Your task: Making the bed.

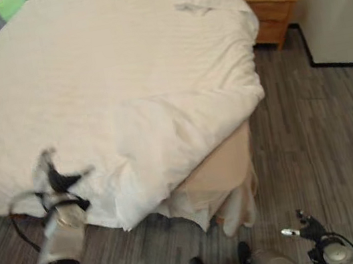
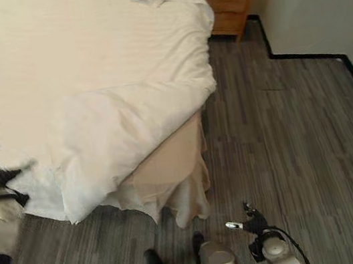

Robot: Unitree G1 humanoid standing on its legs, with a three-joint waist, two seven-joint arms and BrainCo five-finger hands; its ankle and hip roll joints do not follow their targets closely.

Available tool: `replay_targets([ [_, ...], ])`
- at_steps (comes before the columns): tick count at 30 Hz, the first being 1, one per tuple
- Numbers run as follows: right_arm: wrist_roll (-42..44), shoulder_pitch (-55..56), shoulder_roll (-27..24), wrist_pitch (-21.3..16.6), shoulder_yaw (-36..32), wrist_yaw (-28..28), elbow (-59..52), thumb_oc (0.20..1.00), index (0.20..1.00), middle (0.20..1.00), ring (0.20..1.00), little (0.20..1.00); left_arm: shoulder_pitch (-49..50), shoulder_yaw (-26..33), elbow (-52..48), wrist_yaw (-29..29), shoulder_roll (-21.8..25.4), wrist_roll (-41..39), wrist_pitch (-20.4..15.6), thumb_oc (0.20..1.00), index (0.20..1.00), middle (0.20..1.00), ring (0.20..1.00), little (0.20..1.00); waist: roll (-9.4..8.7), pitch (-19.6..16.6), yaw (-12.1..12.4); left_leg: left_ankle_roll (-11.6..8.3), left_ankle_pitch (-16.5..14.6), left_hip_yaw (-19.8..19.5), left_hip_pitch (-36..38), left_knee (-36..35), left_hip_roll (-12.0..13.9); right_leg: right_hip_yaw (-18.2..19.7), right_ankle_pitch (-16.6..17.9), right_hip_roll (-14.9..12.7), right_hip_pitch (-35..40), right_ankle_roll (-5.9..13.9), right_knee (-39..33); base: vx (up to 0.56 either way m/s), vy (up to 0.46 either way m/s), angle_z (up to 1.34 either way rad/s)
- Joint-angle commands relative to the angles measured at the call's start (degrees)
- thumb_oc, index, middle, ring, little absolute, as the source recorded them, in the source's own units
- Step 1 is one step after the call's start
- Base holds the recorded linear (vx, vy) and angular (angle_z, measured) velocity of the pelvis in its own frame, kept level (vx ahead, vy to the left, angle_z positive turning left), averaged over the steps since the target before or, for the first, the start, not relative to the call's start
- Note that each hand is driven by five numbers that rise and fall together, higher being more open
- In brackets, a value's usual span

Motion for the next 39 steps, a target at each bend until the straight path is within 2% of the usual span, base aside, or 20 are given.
replay_targets([
  [1,1.22,0.23,1.16,0.17,0.95,-0.23,3.09,1.0,1.0,1.0,1.0,1.0,-2.43,2.4,-2.37,3.08,1.82,-2.17,-4.29,1.0,1.0,1.0,1.0,1.0,-0.9,-3.04,-2.17,-0.69,-5.54,0.07,1.48,0.73,0.27,1.41,3.16,-3.91,-3.84,2.11,-7.4,0.08,-0.053,-0.21],
  [2,1.22,0.21,1.17,0.14,0.97,-0.23,3.13,1.0,1.0,1.0,1.0,1.0,-2.39,2.43,-2.41,3.07,1.82,-2.17,-4.28,1.0,1.0,1.0,1.0,1.0,-0.89,-3.01,-2.2,-0.7,-5.55,0.04,1.52,0.73,0.29,1.36,3.29,-3.89,-3.67,2.11,-7.65,0.1,-0.051,-0.17],
  [3,1.46,0.65,1.44,0.27,0.92,0.01,3.71,1.0,1.0,1.0,1.0,1.0,-2.57,2.65,-3.96,3.04,2.05,-2.36,-4.78,1.0,1.0,1.0,1.0,1.0,-1.45,-3.64,-2.25,-0.67,-5.62,-0.27,1.64,0.73,-0.15,2.51,4.26,-3.89,-2.88,1.79,-11.92,0.09,-0.033,-0.03],
  [5,1.55,0.38,1.54,0.35,0.94,-0.08,5.38,1.0,1.0,1.0,1.0,1.0,-1.43,3.89,-5.27,3.04,1.52,-3.14,-5.63,1.0,1.0,1.0,1.0,1.0,-1.85,-5.09,-1.56,-0.64,-6.04,0.35,2.53,0.73,-0.56,2.41,5.66,-4.27,-0.02,2.05,-16.83,0.14,-0.05,0.14],
  [9,0.76,0.53,1.06,0.64,1.24,0.33,6.29,1.0,1.0,1.0,1.0,1.0,-0.41,3.99,-4.83,2.7,1.49,-2.79,-5.21,1.0,1.0,1.0,1.0,1.0,-1.31,-6.98,-0.89,-1.1,-6.27,0.81,3.88,0.73,0.07,2.5,5.53,-3.61,2.14,1.76,-17.48,0.12,-0.057,0.02],
  [12,0.64,0.53,-0.09,0.84,1.37,0.46,6.37,1.0,1.0,1.0,1.0,1.0,-1.63,1.25,-0.02,1.59,1.87,0.02,-2.23,1.0,1.0,1.0,1.0,1.0,-0.73,-7.59,-1.76,-1.82,-5.93,0.67,4.13,0.73,0.85,2.53,4.85,-2.91,3.16,1.25,-17.48,0.13,-0.07,0.0],
  [15,0.55,0.09,-1.54,0.91,2.0,0.38,5.9,1.0,1.0,1.0,1.0,1.0,-4.53,-1.84,6.64,0.64,5.6,3.74,0.3,1.0,1.0,1.0,1.0,1.0,-0.11,-6.61,-2.69,-2.52,-5.41,0.32,3.34,0.73,1.74,2.52,4.6,-2.23,2.57,1.11,-17.48,0.09,-0.076,0.0],
  [17,0.48,-0.04,-1.79,0.85,2.31,0.41,5.89,1.0,1.0,1.0,1.0,1.0,-5.37,-2.57,8.53,0.36,6.97,4.85,0.89,1.0,1.0,1.0,1.0,1.0,0.12,-6.43,-2.9,-2.71,-5.21,0.6,2.85,0.73,1.97,2.88,4.61,-1.93,1.96,1.1,-17.48,0.04,-0.042,-0.02],
  [18,0.52,-0.32,-2.28,0.57,3.18,0.42,6.46,1.0,1.0,1.0,1.0,1.0,-7.96,-4.24,12.36,0.95,10.1,6.58,1.52,1.0,1.0,1.0,1.0,1.0,0.38,-6.03,-3.34,-3.15,-4.82,1.31,1.88,0.73,2.48,3.42,4.67,-1.32,0.76,1.19,-17.48,0.05,-0.05,-0.03],
  [19,0.52,-0.36,-2.2,0.55,3.11,0.41,6.5,1.0,1.0,1.0,1.0,1.0,-8.27,-4.5,12.57,1.01,10.15,6.53,1.45,1.0,1.0,1.0,1.0,1.0,0.35,-6.05,-3.23,-3.15,-4.81,1.33,1.81,0.73,2.49,3.44,4.68,-1.31,0.68,1.18,-17.48,0.08,-0.095,-0.07],
  [20,1.03,-0.55,-2.46,0.34,4.07,0.48,7.95,1.0,1.0,1.0,1.0,1.0,-11.27,-7.14,16.77,0.67,12.59,8.17,2.1,1.0,1.0,1.0,1.0,1.0,0.7,-5.78,-3.7,-3.54,-4.34,1.79,0.94,0.73,3.0,3.64,4.76,-0.89,-0.2,1.13,-17.48,0.04,-0.051,-0.12],
  [23,1.83,-0.92,-2.79,-0.13,4.71,0.43,9.18,1.0,1.0,1.0,1.0,1.0,-14.43,-10.84,20.99,0.37,15.3,10.42,2.36,1.0,1.0,1.0,1.0,1.0,1.04,-5.4,-3.99,-3.92,-3.81,2.04,-0.04,0.73,3.46,3.8,4.83,-0.52,-1.23,1.08,-17.48,0.04,-0.056,-0.12],
  [24,2.51,-1.24,-2.8,-0.53,4.87,0.52,9.62,1.0,1.0,1.0,1.0,1.0,-16.53,-13.16,23.25,0.2,16.42,11.18,2.4,1.0,1.0,1.0,1.0,1.0,1.15,-5.12,-4.0,-4.14,-3.44,1.99,-0.72,0.73,3.75,3.81,4.98,-0.4,-1.81,1.02,-17.48,0.06,-0.119,-0.14],
  [25,3.98,-2.37,-2.9,-1.33,5.95,0.12,11.0,1.0,1.0,1.0,1.0,1.0,-21.41,-18.07,27.49,-0.19,19.76,13.65,2.77,1.0,1.0,1.0,1.0,1.0,1.67,-4.07,-4.32,-4.73,-2.49,1.88,-2.47,0.73,4.35,3.83,5.26,0.18,-3.54,0.95,-17.48,0.05,-0.107,-0.12],
  [32,7.08,-4.91,-2.75,-2.97,7.41,-0.19,11.65,1.0,1.0,1.0,1.0,1.0,-29.1,-24.87,33.01,-0.29,23.82,14.44,2.36,1.0,1.0,1.0,1.0,1.0,1.68,-2.37,-4.74,-5.88,-0.91,2.39,-5.6,0.73,5.95,3.99,5.92,1.41,-7.06,0.75,-17.48,0.05,-0.083,-0.03],
  [39,8.87,-6.68,-2.14,-3.68,7.83,-1.04,11.81,1.0,1.0,1.0,1.0,1.0,-30.44,-24.91,33.47,0.57,24.25,12.2,1.73,1.0,1.0,1.0,1.0,1.0,1.11,-0.26,-4.87,-6.84,0.26,2.19,-8.69,0.73,7.14,3.48,6.35,2.17,-10.16,0.49,-17.48,0.06,-0.081,-0.02],
])
